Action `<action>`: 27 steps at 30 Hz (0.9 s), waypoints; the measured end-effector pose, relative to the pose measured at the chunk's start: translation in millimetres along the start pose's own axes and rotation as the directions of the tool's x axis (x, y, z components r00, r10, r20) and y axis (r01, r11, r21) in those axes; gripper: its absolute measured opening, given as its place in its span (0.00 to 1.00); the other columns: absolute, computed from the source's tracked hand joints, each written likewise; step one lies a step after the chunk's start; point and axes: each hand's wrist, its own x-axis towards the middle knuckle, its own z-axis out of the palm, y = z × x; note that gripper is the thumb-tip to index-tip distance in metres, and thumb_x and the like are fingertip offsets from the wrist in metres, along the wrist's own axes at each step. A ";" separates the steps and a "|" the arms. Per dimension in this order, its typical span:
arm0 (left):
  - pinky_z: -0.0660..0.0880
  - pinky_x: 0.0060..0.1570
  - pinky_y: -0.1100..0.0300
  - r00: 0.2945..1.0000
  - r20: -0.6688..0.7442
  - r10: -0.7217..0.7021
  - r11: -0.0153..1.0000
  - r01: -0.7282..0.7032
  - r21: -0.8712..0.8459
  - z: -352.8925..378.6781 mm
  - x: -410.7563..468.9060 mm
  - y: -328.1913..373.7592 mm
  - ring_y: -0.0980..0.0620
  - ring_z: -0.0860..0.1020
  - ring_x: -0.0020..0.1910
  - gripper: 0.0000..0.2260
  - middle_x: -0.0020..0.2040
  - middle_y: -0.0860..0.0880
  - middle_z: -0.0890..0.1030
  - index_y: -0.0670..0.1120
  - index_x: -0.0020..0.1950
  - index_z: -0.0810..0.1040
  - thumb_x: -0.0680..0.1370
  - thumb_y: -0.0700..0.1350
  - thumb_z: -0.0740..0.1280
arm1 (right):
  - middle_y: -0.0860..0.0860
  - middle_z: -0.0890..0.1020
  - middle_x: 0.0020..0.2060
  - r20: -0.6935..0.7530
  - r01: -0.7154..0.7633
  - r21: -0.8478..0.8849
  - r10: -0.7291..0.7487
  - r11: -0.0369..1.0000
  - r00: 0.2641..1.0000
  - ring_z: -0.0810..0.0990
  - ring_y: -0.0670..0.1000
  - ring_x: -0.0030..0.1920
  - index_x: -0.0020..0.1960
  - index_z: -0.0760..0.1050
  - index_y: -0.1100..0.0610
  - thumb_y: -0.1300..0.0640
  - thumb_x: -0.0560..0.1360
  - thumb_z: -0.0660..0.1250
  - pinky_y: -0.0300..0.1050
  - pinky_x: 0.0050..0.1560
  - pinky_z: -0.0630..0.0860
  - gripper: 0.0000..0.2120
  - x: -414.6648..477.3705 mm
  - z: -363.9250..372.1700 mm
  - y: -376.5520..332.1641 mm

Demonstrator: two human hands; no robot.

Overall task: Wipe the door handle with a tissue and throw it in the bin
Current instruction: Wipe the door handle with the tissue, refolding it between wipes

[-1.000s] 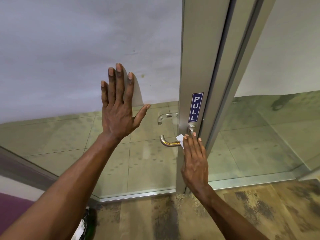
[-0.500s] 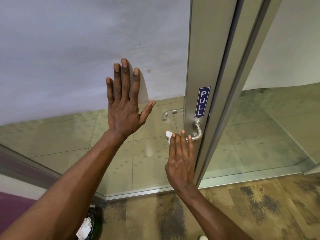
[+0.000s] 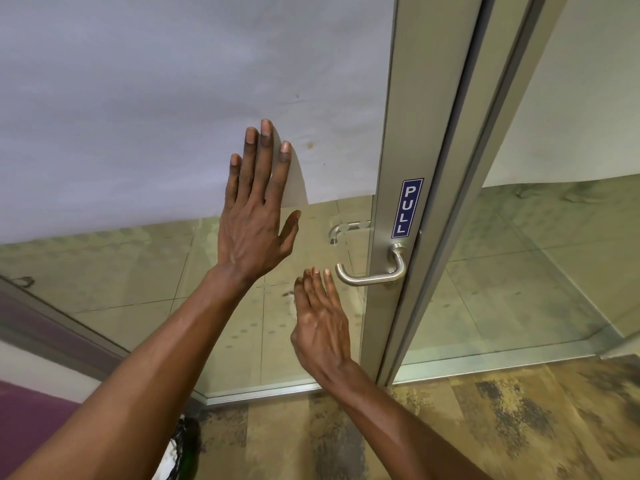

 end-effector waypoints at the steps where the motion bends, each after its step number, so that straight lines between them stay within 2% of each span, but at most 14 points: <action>1: 0.52 0.90 0.36 1.000 0.012 0.000 0.999 0.000 -0.032 -6.7 -1.1 0.9 0.31 0.48 0.91 0.45 0.91 0.31 0.52 0.38 0.91 0.53 0.81 0.51 0.71 | 0.65 0.78 0.74 0.030 -0.006 0.068 0.004 0.998 1.000 0.72 0.62 0.79 0.73 0.75 0.67 0.65 0.78 0.51 0.58 0.85 0.60 0.28 -3.2 -3.2 -0.8; 3: 0.57 0.88 0.35 0.999 0.032 -0.004 0.994 0.007 -0.110 -18.9 -4.8 3.4 0.30 0.50 0.91 0.44 0.90 0.30 0.53 0.35 0.90 0.55 0.80 0.46 0.73 | 0.60 0.85 0.67 0.133 -0.108 0.261 0.075 0.959 0.988 0.80 0.60 0.72 0.68 0.81 0.62 0.60 0.83 0.57 0.55 0.80 0.70 0.19 -9.3 -11.9 -0.5; 4: 0.59 0.88 0.34 1.000 0.029 -0.011 0.988 0.016 -0.151 -24.0 -9.2 5.2 0.29 0.52 0.91 0.42 0.90 0.28 0.54 0.33 0.89 0.57 0.80 0.44 0.73 | 0.57 0.87 0.63 0.207 -0.200 0.360 0.131 0.911 0.969 0.83 0.59 0.66 0.65 0.82 0.59 0.58 0.85 0.59 0.54 0.72 0.77 0.17 -11.7 -17.9 0.3; 6: 0.63 0.87 0.37 0.999 0.009 -0.051 0.970 0.052 -0.238 -30.9 -24.6 10.9 0.28 0.55 0.90 0.37 0.88 0.27 0.56 0.31 0.86 0.63 0.81 0.41 0.73 | 0.52 0.90 0.58 0.369 -0.426 0.542 0.250 0.724 0.895 0.86 0.56 0.58 0.64 0.85 0.54 0.55 0.86 0.61 0.53 0.58 0.83 0.15 -16.2 -31.3 5.6; 8: 0.73 0.80 0.48 0.988 0.006 -0.151 0.943 0.146 -0.300 -36.3 -49.2 15.4 0.31 0.63 0.89 0.30 0.88 0.30 0.61 0.32 0.82 0.71 0.82 0.40 0.73 | 0.46 0.91 0.54 0.517 -0.592 0.646 0.294 0.483 0.804 0.89 0.49 0.54 0.61 0.87 0.49 0.55 0.86 0.62 0.49 0.49 0.85 0.14 -22.0 -40.9 10.6; 10: 0.79 0.63 0.54 0.961 0.044 -0.272 0.894 0.269 -0.357 -37.2 -75.0 24.9 0.40 0.74 0.82 0.21 0.85 0.35 0.69 0.37 0.74 0.80 0.82 0.41 0.74 | 0.45 0.91 0.52 0.565 -0.652 0.689 0.330 0.316 0.757 0.89 0.48 0.54 0.56 0.88 0.47 0.57 0.86 0.63 0.45 0.52 0.81 0.14 -28.3 -51.5 18.6; 12: 0.84 0.59 0.50 0.908 0.122 -0.401 0.808 0.413 -0.421 -34.4 -102.8 34.7 0.44 0.80 0.74 0.14 0.79 0.40 0.77 0.40 0.66 0.85 0.82 0.41 0.75 | 0.50 0.91 0.52 0.587 -0.667 0.723 0.349 0.180 0.731 0.88 0.58 0.59 0.54 0.89 0.48 0.58 0.86 0.63 0.50 0.59 0.78 0.15 -32.6 -59.5 26.3; 14: 0.86 0.59 0.44 0.823 0.245 -0.512 0.667 0.561 -0.490 -30.2 -128.0 47.2 0.48 0.84 0.66 0.08 0.72 0.47 0.82 0.42 0.60 0.86 0.83 0.42 0.76 | 0.53 0.91 0.54 0.597 -0.649 0.760 0.356 0.037 0.719 0.87 0.62 0.61 0.54 0.89 0.50 0.60 0.86 0.64 0.56 0.64 0.79 0.15 -36.3 -64.9 34.1; 16: 0.86 0.60 0.44 0.687 0.387 -0.615 0.457 0.710 -0.535 -26.0 -146.4 63.0 0.54 0.86 0.58 0.04 0.61 0.53 0.86 0.46 0.55 0.87 0.84 0.46 0.75 | 0.56 0.90 0.57 0.598 -0.609 0.787 0.366 -0.099 0.713 0.87 0.63 0.62 0.56 0.88 0.55 0.62 0.85 0.64 0.60 0.68 0.78 0.13 -39.4 -68.6 40.2; 17: 0.86 0.60 0.43 0.593 0.462 -0.660 0.324 0.779 -0.538 -24.8 -151.9 70.9 0.56 0.87 0.55 0.06 0.55 0.55 0.89 0.47 0.53 0.87 0.85 0.49 0.74 | 0.57 0.90 0.58 0.598 -0.581 0.796 0.372 -0.170 0.710 0.87 0.63 0.62 0.58 0.87 0.57 0.62 0.85 0.63 0.61 0.69 0.78 0.13 -40.6 -69.6 42.4; 19: 0.87 0.59 0.44 0.390 0.624 -0.677 0.006 0.851 -0.525 -24.1 -156.5 87.3 0.53 0.89 0.50 0.14 0.49 0.53 0.91 0.47 0.51 0.87 0.85 0.56 0.71 | 0.60 0.88 0.61 0.593 -0.513 0.805 0.384 -0.297 0.708 0.87 0.63 0.62 0.63 0.84 0.61 0.64 0.85 0.62 0.60 0.69 0.78 0.13 -41.8 -72.4 46.3; 21: 0.88 0.54 0.49 0.261 0.779 -0.570 -0.273 0.834 -0.479 -25.4 -156.6 101.5 0.50 0.91 0.48 0.22 0.49 0.48 0.93 0.43 0.53 0.88 0.83 0.62 0.70 | 0.61 0.88 0.61 0.569 -0.449 0.818 0.394 -0.361 0.722 0.87 0.62 0.59 0.66 0.82 0.63 0.65 0.85 0.60 0.60 0.68 0.79 0.14 -42.9 -75.3 48.0; 24: 0.88 0.50 0.54 0.242 0.909 -0.339 -0.476 0.789 -0.388 -29.7 -153.6 114.7 0.46 0.90 0.47 0.27 0.53 0.42 0.93 0.38 0.58 0.89 0.76 0.62 0.75 | 0.60 0.89 0.60 0.529 -0.398 0.842 0.422 -0.363 0.736 0.88 0.61 0.56 0.65 0.82 0.61 0.65 0.85 0.61 0.57 0.62 0.81 0.14 -46.0 -77.9 50.9; 27: 0.86 0.45 0.58 0.232 0.950 -0.210 -0.580 0.752 -0.312 -32.5 -148.9 123.0 0.49 0.90 0.46 0.22 0.51 0.41 0.92 0.35 0.64 0.85 0.74 0.45 0.81 | 0.64 0.88 0.60 0.504 -0.378 0.859 0.439 -0.346 0.744 0.86 0.65 0.58 0.67 0.80 0.63 0.65 0.86 0.61 0.63 0.64 0.79 0.14 -50.4 -78.5 54.6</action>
